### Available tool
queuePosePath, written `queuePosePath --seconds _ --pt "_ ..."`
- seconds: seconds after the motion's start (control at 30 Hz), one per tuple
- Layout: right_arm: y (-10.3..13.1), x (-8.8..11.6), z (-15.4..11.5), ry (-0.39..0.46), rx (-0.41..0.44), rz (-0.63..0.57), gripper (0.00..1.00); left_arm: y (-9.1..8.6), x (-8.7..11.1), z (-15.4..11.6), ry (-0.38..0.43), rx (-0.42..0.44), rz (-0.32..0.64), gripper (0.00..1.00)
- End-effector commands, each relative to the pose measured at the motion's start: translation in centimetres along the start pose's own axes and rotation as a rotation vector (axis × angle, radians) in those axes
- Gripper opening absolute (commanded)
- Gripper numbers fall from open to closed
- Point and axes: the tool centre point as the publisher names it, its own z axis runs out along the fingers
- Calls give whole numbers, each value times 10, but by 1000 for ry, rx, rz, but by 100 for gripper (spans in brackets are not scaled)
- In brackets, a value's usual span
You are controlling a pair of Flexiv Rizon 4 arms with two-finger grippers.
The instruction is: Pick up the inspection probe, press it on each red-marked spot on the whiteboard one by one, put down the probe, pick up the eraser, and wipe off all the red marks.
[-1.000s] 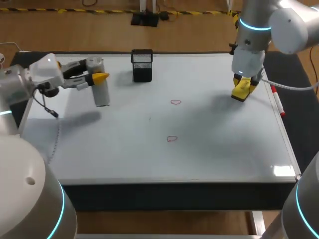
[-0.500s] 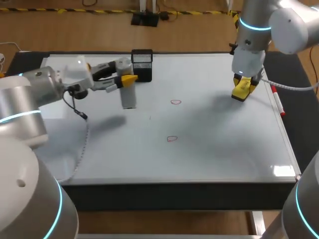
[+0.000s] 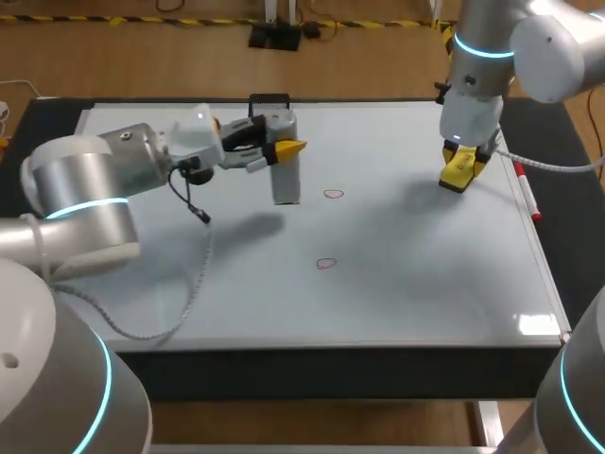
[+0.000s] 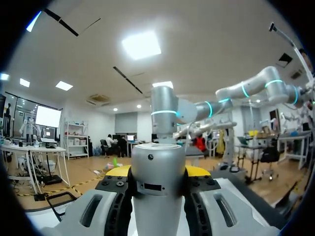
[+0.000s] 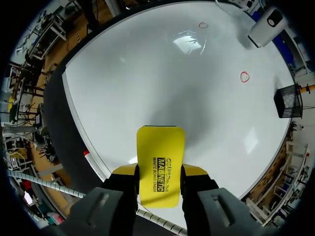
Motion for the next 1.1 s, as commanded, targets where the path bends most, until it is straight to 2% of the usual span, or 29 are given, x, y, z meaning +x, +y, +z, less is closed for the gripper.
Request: queuePosePath --seconds 0.03,0.4,0.63,1.1 --pt "-1 0 -1 4 2 -1 0 10 -5 31 0 -14 2 0" --pt "-1 0 -1 4 2 -1 0 27 -25 67 -1 -20 -8 0" --pt "-1 0 -1 4 2 -1 0 35 -27 81 3 -12 -16 0" --pt "-1 0 -1 4 2 -1 0 49 -37 83 -14 -13 -35 0"
